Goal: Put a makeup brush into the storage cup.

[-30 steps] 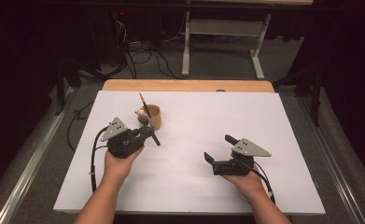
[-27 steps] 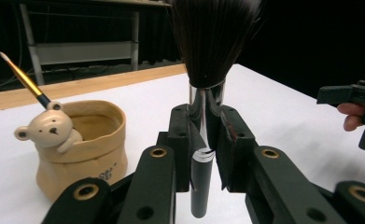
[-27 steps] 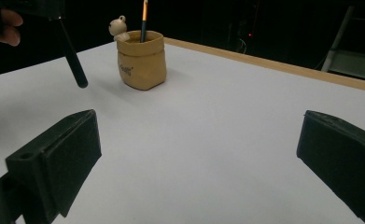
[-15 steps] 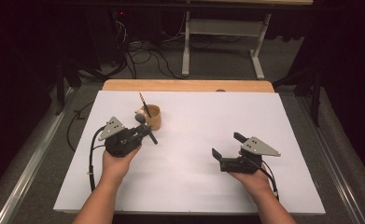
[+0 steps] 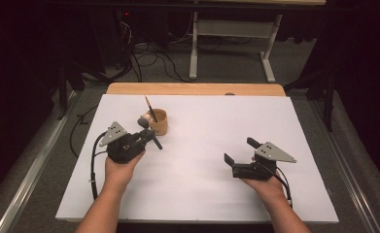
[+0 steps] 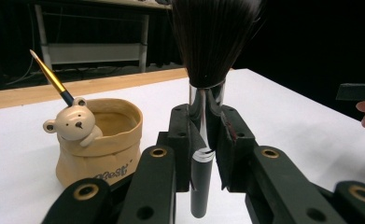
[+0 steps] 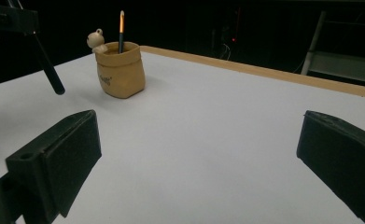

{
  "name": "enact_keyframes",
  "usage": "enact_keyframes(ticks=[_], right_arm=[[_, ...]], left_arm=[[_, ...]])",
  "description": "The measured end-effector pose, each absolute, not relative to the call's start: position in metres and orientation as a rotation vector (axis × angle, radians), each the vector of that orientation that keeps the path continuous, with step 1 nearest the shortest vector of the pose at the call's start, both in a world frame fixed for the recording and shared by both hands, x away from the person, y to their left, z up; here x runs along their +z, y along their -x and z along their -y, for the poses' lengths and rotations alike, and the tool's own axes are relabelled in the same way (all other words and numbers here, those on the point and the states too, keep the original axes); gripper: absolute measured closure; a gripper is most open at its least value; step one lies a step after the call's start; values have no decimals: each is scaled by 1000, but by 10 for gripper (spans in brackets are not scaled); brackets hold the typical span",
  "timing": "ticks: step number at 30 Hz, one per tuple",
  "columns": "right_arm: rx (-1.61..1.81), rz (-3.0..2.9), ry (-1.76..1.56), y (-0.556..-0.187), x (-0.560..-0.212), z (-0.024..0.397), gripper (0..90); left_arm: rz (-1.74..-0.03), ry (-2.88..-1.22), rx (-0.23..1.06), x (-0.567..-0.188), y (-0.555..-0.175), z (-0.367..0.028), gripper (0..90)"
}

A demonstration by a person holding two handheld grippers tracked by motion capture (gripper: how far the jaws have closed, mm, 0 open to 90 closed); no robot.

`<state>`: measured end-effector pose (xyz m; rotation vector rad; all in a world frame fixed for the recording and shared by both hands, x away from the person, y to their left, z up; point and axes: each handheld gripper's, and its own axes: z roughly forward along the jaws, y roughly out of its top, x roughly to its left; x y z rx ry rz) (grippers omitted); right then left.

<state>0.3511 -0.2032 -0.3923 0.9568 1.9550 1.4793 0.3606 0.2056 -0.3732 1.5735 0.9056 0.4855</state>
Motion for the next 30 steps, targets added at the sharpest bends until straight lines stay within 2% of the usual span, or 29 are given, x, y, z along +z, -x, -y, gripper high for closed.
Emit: enact_keyframes(ticks=[8,30], right_arm=[[1452,-1958,-961,-352,-383,214,13],[1424,-1952,-964,-347,-395,223,13]], left_arm=[[-911,-1569,505,-372,-360,-208,776],[-934,-1564,523,-373,-365,-204,777]])
